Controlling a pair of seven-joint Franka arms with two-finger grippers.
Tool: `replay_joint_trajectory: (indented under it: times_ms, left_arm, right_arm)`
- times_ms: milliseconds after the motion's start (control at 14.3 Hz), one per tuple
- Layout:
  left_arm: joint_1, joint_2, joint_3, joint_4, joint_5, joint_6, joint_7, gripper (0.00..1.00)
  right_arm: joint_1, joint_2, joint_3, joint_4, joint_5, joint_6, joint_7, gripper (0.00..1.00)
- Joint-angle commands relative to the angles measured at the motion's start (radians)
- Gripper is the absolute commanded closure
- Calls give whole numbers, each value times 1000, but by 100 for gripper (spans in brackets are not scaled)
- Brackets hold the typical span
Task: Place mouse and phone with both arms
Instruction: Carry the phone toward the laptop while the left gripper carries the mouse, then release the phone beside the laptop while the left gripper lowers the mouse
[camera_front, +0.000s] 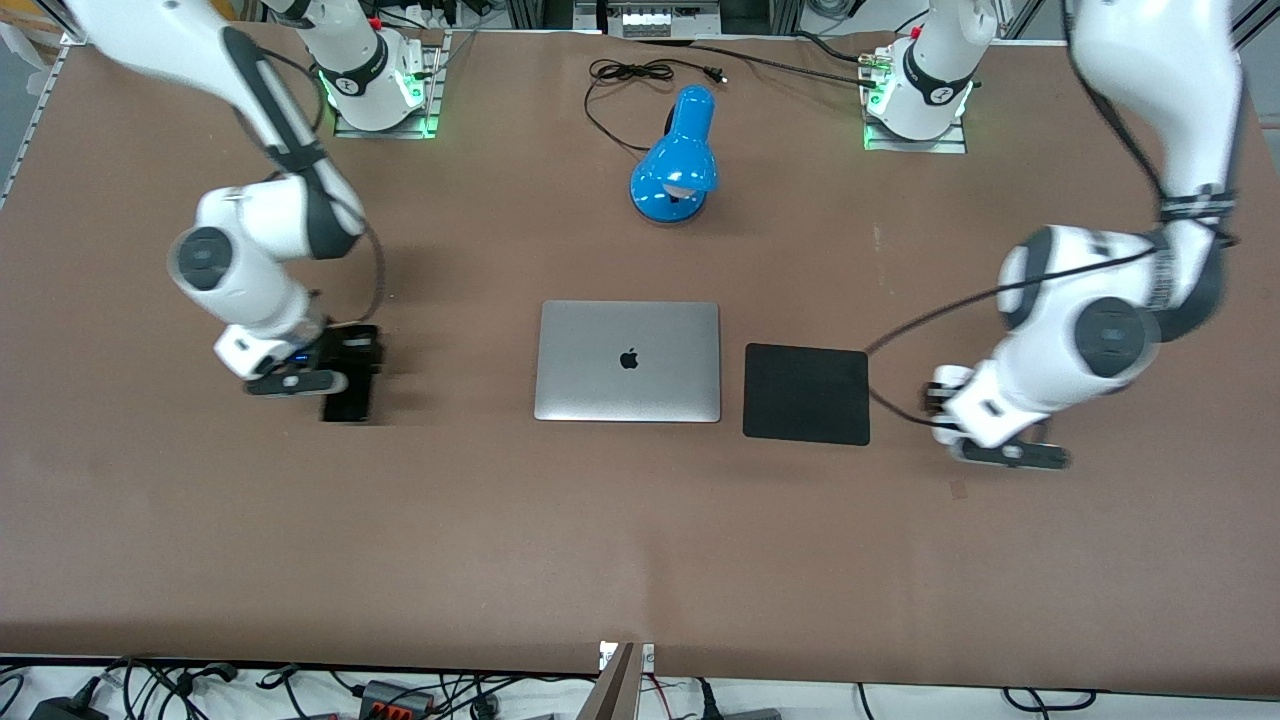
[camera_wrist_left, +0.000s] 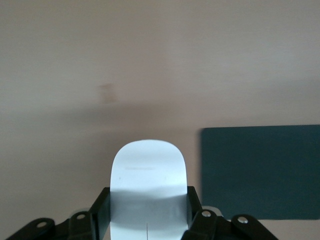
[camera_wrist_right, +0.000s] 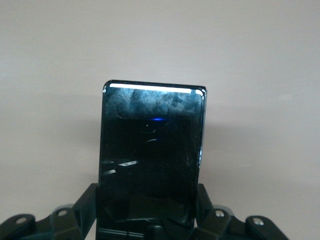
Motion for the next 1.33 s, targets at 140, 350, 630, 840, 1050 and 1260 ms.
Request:
replay_joint_trajectory:
  times_ms: [140,350,630,840,1050,1260]
  left_arm:
    - [-122,68,-8,-66,18,203,-173,62]
    - [-136,78,-9,-160,20,342,-196,61]
    - [-138,98,-8,-232,20,444,-196,61]
    - [-138,123,-9,-254,20,517,-198,61]
    - [-145,137,-9,-255,20,525,-198,33]
    - [-142,114,-9,-243,18,516,-196,0]
  right_arm:
    - [163,147,-5,115,1,18,216,100]
    - [191,185,-5,120,7,56,224,100]
    - [190,190,-5,120,10,55,226,0]
    - [155,101,-5,141,7,-14,232,0]
    - [32,-61,-3,197,-1,-235,221,0]
    - [-124,-212,-2,207,7,-332,168,0]
